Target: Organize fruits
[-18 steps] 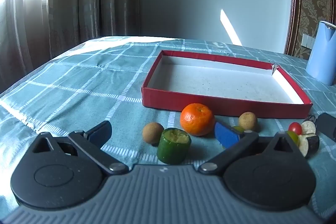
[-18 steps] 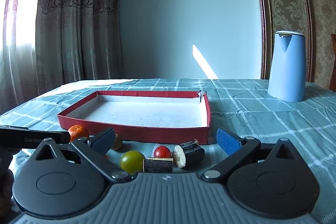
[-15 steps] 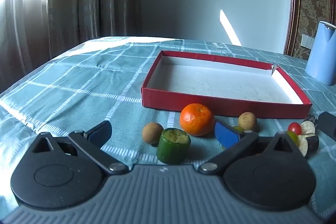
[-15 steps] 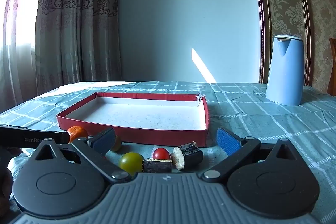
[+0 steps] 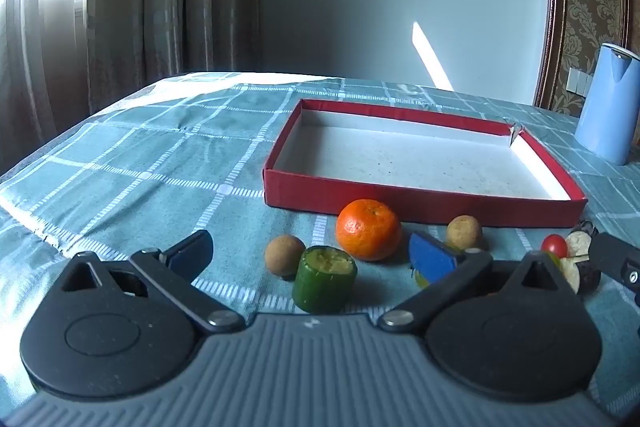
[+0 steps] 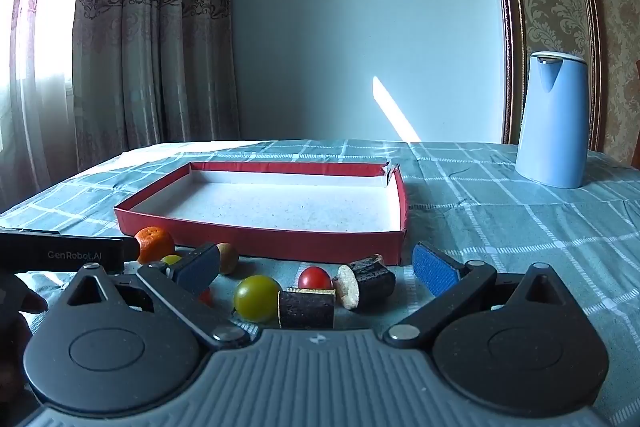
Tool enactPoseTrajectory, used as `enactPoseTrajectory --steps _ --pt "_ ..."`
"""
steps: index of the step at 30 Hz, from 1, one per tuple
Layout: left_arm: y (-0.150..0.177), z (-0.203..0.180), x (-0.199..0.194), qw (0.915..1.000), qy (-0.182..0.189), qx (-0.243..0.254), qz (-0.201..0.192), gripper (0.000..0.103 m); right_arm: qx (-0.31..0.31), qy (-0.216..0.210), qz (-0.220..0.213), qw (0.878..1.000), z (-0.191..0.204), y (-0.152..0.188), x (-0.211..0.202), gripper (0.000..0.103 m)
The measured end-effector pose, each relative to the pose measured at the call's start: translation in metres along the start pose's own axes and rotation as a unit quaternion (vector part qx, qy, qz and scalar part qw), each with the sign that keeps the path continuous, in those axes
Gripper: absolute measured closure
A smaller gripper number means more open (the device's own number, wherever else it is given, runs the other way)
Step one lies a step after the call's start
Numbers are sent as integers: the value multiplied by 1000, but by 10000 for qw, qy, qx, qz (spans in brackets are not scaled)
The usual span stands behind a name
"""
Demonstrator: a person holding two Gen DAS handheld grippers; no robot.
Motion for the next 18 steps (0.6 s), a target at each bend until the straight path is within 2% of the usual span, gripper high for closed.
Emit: enactPoseTrajectory --steps 7,18 --pt "-1 0 4 10000 2 -25 8 0 95 -206 -7 9997 -5 3 -7 0" --pt "0 1 4 9999 35 -112 59 0 -13 -195 34 9998 -13 7 -14 1"
Point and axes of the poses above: each gripper's, at about its wrist camera, not at the fingertips, and x roughly the way its jaws point, z to its left, y to its underside, the point moved 8 cm from there along x, roughly the way its jaws point
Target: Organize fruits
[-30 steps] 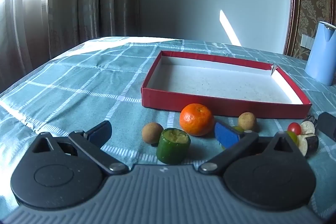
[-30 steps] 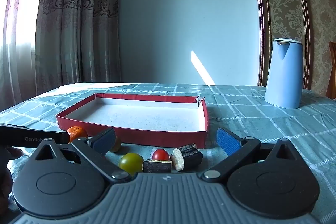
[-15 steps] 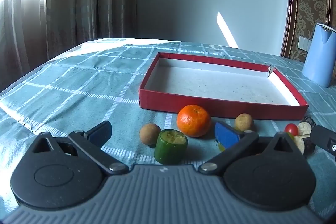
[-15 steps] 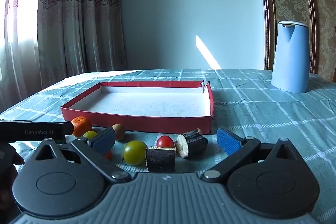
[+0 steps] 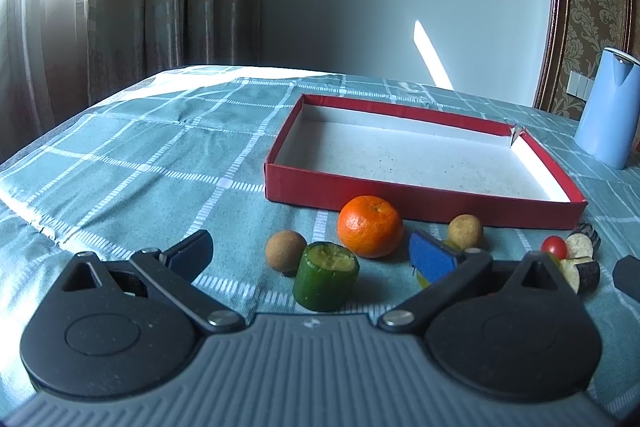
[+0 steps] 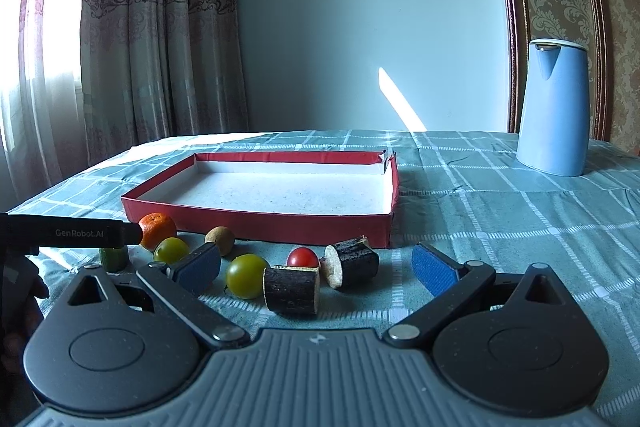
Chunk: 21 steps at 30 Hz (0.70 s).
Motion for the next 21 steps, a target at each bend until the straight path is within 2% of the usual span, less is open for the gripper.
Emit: enactPoseTrajectory --steps 2,5,21 --pt "0 -1 1 10000 -1 0 13 0 -32 -17 16 10000 1 0 1 1" --pt "0 0 1 10000 -2 -1 18 0 -47 -12 57 10000 1 1 2 6" --pt "4 3 1 10000 -42 -13 29 0 -63 -6 73 10000 3 4 3 7"
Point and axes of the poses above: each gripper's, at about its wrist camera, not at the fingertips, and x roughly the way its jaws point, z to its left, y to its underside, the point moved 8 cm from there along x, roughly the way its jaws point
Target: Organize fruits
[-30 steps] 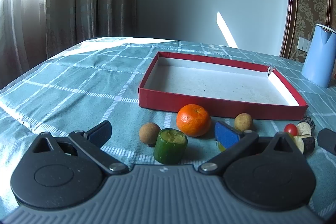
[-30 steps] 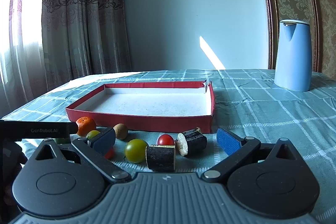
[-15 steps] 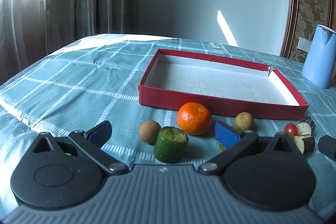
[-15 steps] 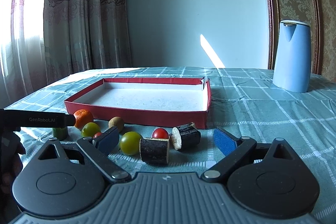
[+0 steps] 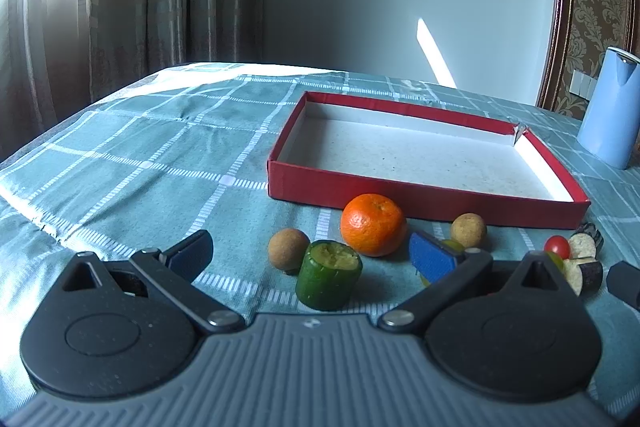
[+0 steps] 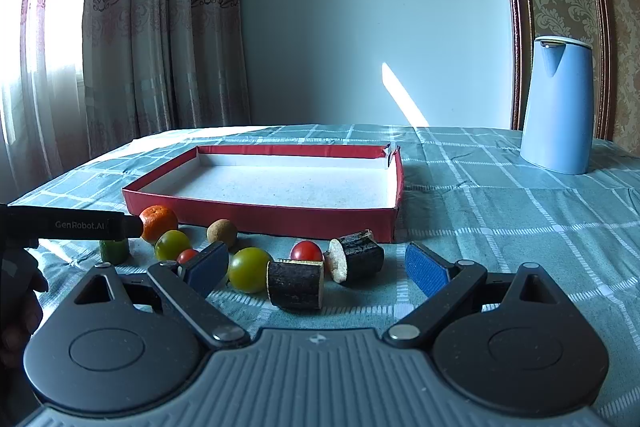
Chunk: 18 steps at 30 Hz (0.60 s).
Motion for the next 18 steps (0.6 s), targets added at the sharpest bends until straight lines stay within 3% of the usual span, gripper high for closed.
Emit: enactPoseTrajectory --steps 15,18 --pt "1 1 1 10000 -13 2 72 0 -107 -76 106 9999 6 2 3 7" --pt "1 1 2 10000 5 1 83 0 -177 -78 158 9997 9 2 4 11"
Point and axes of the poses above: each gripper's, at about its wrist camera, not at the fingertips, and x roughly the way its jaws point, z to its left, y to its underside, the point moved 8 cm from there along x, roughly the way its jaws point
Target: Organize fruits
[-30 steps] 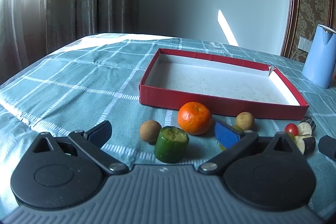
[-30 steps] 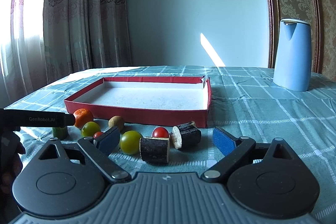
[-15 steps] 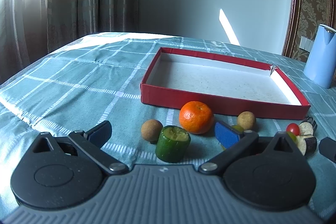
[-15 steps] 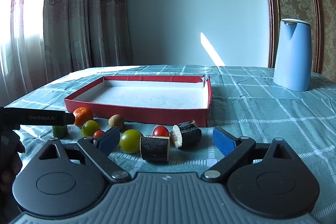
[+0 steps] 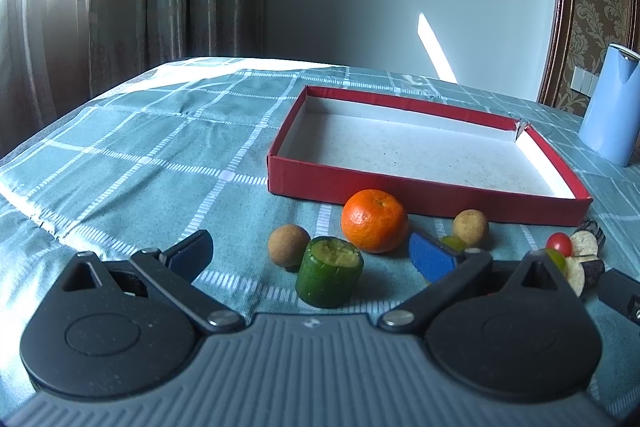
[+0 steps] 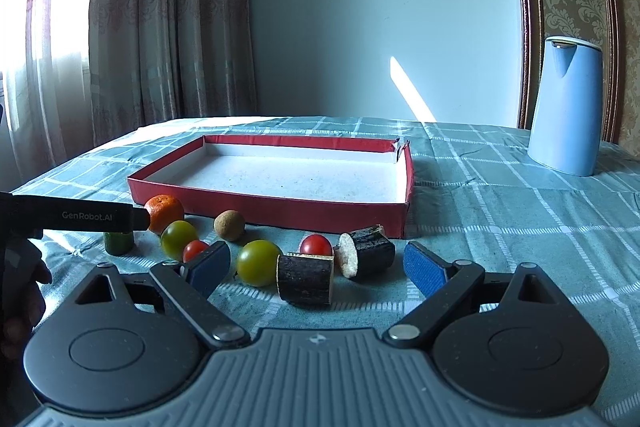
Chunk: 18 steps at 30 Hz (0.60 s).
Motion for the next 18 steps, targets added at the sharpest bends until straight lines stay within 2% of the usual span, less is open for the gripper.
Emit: enactPoseTrajectory --steps 2,18 --pt "0 0 0 10000 6 -3 -3 0 -12 19 15 10000 0 0 0 14" --pt "1 0 2 10000 21 -27 32 0 -28 53 55 10000 0 0 1 15"
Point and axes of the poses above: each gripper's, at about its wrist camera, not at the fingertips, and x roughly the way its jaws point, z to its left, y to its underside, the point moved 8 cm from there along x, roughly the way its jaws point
